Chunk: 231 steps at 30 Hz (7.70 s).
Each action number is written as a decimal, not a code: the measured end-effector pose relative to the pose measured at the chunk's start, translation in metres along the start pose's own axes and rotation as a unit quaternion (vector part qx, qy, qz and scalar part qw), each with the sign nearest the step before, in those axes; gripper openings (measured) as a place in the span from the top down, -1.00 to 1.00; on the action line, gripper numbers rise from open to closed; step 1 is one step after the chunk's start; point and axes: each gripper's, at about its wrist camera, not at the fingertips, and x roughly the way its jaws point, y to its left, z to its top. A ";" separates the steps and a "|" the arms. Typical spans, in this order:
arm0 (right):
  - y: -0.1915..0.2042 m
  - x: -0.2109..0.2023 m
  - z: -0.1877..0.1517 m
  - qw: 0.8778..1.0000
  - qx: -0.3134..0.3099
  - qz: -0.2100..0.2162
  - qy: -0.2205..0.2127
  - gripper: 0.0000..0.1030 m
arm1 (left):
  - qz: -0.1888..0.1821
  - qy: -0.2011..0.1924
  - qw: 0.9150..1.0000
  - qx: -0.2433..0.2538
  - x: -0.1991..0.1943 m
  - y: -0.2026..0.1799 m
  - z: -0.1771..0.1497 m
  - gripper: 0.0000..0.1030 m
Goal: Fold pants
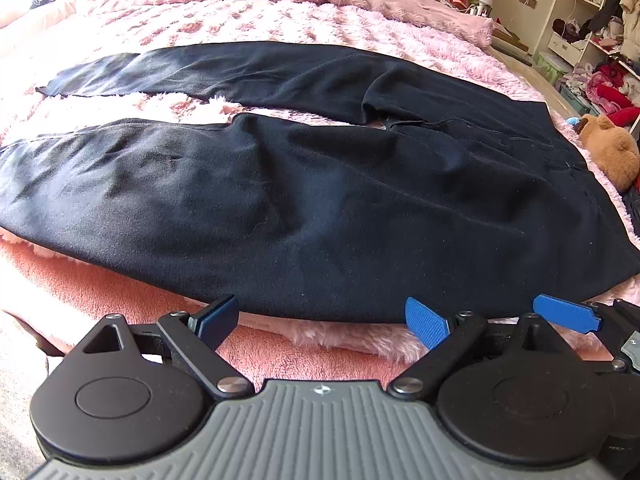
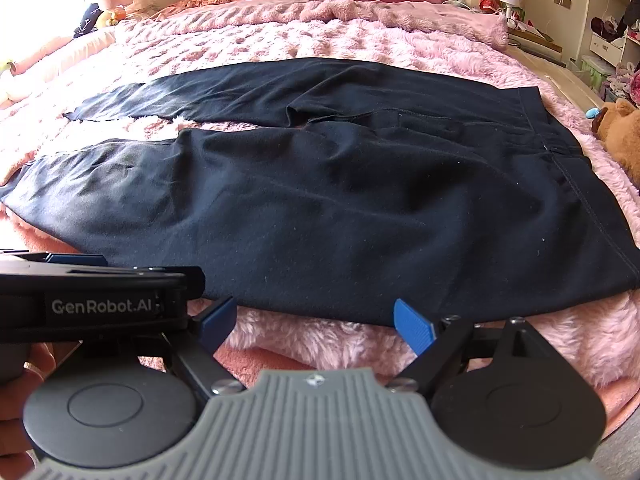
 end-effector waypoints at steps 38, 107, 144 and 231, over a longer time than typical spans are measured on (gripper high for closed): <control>0.007 0.010 -0.005 0.999 -0.025 -0.018 0.013 -0.59 | 0.001 0.025 1.000 0.004 0.015 0.001 -0.003 -1.00; -0.102 -0.024 -0.013 0.987 0.161 0.004 -0.008 0.30 | -0.154 -0.066 0.876 -0.453 0.006 0.316 -0.001 -0.17; -0.232 0.004 -0.042 0.861 0.466 0.188 -0.080 0.38 | -0.334 0.023 0.764 -0.552 0.094 0.283 -0.034 0.14; -0.312 0.185 0.214 0.843 0.510 0.120 -0.124 0.34 | -0.251 0.102 0.799 -0.536 0.286 0.267 0.316 0.53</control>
